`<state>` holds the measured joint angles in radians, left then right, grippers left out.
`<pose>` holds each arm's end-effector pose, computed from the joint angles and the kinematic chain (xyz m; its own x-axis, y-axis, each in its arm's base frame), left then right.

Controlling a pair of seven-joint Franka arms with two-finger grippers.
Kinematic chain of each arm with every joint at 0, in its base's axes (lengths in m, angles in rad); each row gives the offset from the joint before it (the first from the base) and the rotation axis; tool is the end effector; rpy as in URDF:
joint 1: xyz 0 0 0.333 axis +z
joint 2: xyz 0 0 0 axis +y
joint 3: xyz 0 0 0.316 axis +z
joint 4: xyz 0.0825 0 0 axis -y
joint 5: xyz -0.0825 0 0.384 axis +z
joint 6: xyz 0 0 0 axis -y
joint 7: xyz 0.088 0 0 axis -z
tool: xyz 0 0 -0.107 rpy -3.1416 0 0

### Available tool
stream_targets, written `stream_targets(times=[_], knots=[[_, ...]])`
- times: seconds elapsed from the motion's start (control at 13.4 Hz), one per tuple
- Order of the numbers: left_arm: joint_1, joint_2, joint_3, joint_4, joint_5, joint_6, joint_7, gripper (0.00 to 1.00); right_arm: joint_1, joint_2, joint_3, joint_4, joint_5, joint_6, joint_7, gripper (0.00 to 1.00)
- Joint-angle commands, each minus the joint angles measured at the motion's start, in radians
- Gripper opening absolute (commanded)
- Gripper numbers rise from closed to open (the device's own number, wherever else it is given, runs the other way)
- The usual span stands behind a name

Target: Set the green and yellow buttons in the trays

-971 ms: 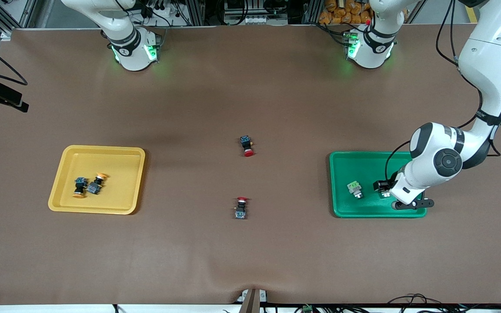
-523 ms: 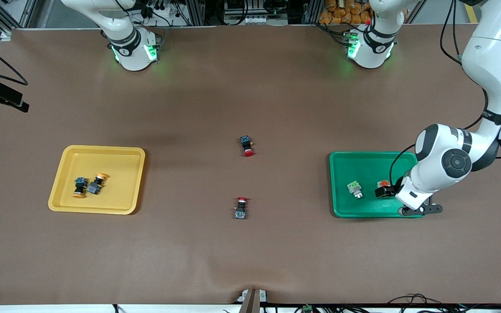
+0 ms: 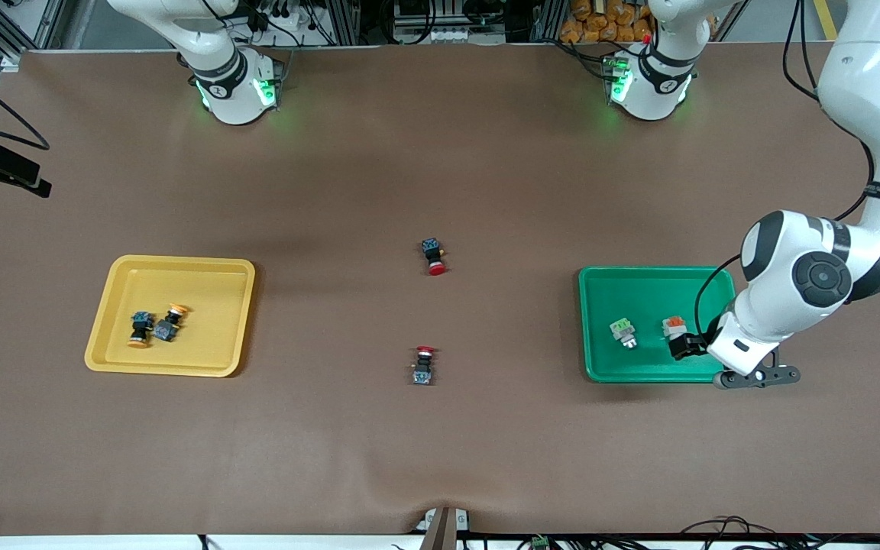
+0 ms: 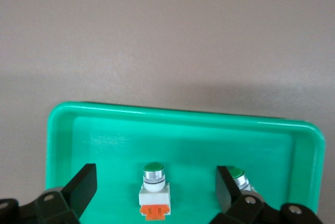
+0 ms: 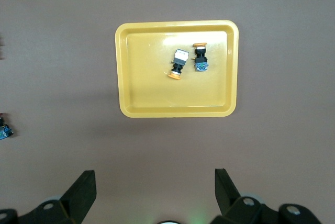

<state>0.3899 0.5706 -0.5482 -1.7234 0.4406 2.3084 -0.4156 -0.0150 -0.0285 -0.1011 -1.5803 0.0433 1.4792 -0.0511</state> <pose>0.6746 -0.0571 0.3035 0.9894 0.0620 0.1310 0.0650 -0.9977 -0.0190 0.5327 -0.0580 0.6279 0.9957 -0.0605 -0.0701 -0.0641 -0.9967 -0.0498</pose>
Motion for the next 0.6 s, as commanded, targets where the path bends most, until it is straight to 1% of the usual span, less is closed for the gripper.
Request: stream_targets(times=[0.0,0.07,0.15,0.22,0.3,0.37,0.45,0.52], knots=[[-0.017,-0.075,0.002,-0.004,0.018,-0.041,0.004,1.0,-0.002,0.012,0.008,0.008,0.003,0.0,0.013,1.0],[-0.022,-0.095,-0.002,0.001,0.012,-0.064,0.006,1.0,0.0,0.012,0.006,0.008,0.003,-0.007,0.013,1.0],[-0.049,-0.119,-0.004,0.016,0.004,-0.11,0.004,1.0,-0.003,0.012,0.008,0.006,0.003,-0.005,0.013,1.0],[-0.096,-0.145,0.01,0.033,-0.002,-0.165,0.004,1.0,-0.003,0.012,0.006,0.008,0.003,-0.004,0.013,1.0],[-0.158,-0.193,0.055,0.042,-0.017,-0.223,0.004,1.0,-0.002,0.012,0.006,0.008,0.003,-0.005,0.013,1.0],[-0.224,-0.245,0.11,0.044,-0.06,-0.269,0.004,1.0,-0.002,0.012,0.006,0.008,0.003,-0.008,0.013,1.0],[-0.267,-0.296,0.155,0.044,-0.124,-0.308,0.007,1.0,-0.002,0.012,0.008,0.008,0.001,-0.011,0.011,1.0],[-0.293,-0.339,0.181,0.044,-0.172,-0.335,0.021,1.0,-0.002,0.01,0.008,0.008,0.001,-0.013,0.011,1.0]])
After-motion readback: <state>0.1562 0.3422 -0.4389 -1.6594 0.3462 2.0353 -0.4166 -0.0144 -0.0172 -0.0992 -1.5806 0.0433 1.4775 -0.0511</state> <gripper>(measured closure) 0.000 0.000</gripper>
